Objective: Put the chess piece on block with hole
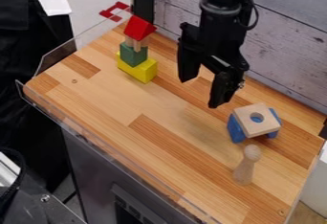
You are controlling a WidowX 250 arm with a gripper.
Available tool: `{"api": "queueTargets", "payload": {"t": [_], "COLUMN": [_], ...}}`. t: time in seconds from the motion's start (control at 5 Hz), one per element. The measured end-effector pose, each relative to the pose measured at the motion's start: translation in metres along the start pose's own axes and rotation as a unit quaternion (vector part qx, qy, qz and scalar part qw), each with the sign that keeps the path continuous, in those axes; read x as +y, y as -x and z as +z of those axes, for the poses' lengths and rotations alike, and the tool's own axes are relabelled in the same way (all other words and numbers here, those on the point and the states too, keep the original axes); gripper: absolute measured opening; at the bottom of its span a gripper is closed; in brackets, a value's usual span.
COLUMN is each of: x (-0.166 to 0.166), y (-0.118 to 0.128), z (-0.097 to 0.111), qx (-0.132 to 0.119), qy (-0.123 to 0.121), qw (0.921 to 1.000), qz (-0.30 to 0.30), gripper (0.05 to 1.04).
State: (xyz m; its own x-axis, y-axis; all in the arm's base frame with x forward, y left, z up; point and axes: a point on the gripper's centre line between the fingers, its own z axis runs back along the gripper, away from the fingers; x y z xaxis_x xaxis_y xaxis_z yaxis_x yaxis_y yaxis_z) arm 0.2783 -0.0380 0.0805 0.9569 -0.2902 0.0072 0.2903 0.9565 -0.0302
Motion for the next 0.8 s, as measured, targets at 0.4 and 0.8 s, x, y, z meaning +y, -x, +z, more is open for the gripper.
{"api": "queueTargets", "payload": {"t": [0.4, 0.8], "x": [-0.009, -0.033], "y": [0.008, 0.015], "z": [-0.011, -0.003], "qx": [0.018, 0.018], "qy": [0.012, 0.016], "qw": [0.9998, 0.9995], "qz": [-0.003, -0.021], "gripper": [1.001, 1.001]}}
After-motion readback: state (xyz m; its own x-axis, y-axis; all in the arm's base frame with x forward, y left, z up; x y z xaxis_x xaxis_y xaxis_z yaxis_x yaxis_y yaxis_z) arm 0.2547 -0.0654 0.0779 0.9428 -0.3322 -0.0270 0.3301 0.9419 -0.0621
